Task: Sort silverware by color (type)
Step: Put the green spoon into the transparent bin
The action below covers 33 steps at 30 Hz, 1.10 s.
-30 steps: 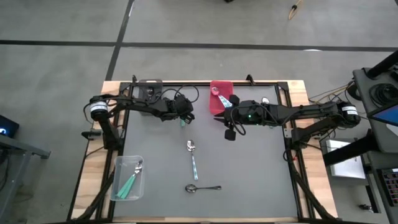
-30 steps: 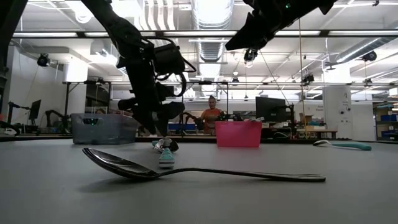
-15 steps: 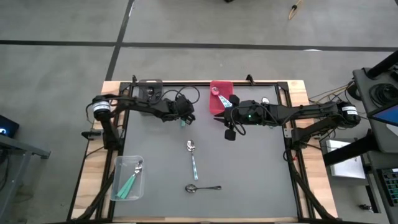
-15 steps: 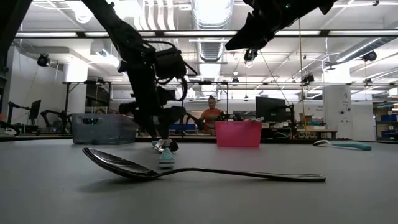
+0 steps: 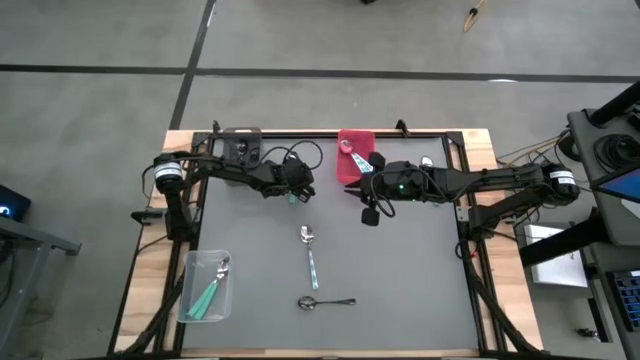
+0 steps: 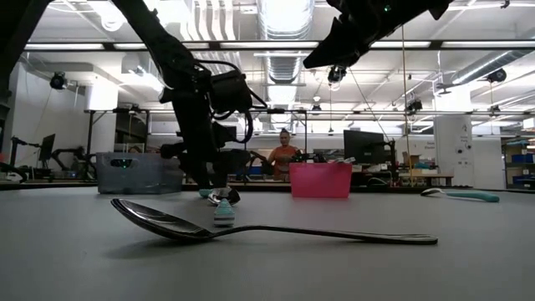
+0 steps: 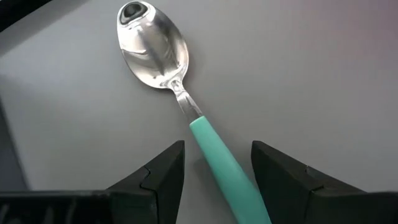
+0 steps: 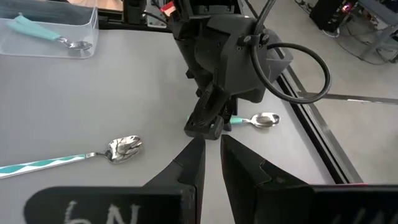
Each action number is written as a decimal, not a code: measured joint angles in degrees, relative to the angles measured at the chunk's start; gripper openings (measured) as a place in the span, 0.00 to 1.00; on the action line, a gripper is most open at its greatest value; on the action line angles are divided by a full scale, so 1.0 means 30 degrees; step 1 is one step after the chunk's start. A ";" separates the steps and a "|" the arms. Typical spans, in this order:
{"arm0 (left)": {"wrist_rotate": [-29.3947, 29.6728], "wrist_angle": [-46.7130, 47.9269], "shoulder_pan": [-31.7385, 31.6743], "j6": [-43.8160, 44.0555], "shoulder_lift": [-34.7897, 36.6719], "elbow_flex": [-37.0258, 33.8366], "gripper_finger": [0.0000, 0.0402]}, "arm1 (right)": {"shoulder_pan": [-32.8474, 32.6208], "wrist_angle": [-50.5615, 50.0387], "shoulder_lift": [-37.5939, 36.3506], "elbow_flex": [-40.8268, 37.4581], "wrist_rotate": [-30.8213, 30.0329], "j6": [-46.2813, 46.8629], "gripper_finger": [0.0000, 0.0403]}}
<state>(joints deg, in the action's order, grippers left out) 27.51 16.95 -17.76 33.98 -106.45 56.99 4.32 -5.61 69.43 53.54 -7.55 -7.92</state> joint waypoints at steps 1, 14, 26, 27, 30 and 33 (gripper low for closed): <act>0.0000 -0.0007 0.0000 -0.0007 0.0000 0.0000 0.42 | 0.0000 0.0007 0.0000 0.0000 0.0000 -0.0007 0.11; 0.0000 -0.0089 -0.0007 0.0000 -0.0015 0.0000 0.42 | 0.0000 0.0014 0.0000 0.0000 0.0000 -0.0007 0.11; -0.0019 -0.0099 0.0029 0.0357 -0.0036 0.0000 0.24 | 0.0000 0.0000 0.0000 0.0000 0.0000 -0.0007 0.11; -0.0007 -0.0089 0.0032 0.0364 -0.0036 0.0000 0.22 | 0.0000 -0.0007 0.0000 0.0000 0.0000 -0.0007 0.11; -0.0006 -0.0087 0.0029 0.0398 -0.0036 0.0000 0.18 | 0.0000 -0.0010 0.0000 0.0000 0.0000 -0.0007 0.11; 0.0000 -0.0087 0.0029 0.0523 -0.0036 0.0000 0.14 | 0.0000 -0.0015 0.0000 0.0000 0.0000 -0.0007 0.11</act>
<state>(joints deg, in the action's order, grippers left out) 27.51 16.69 -17.67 35.55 -106.56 56.99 4.32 -5.65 69.43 53.54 -7.55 -7.94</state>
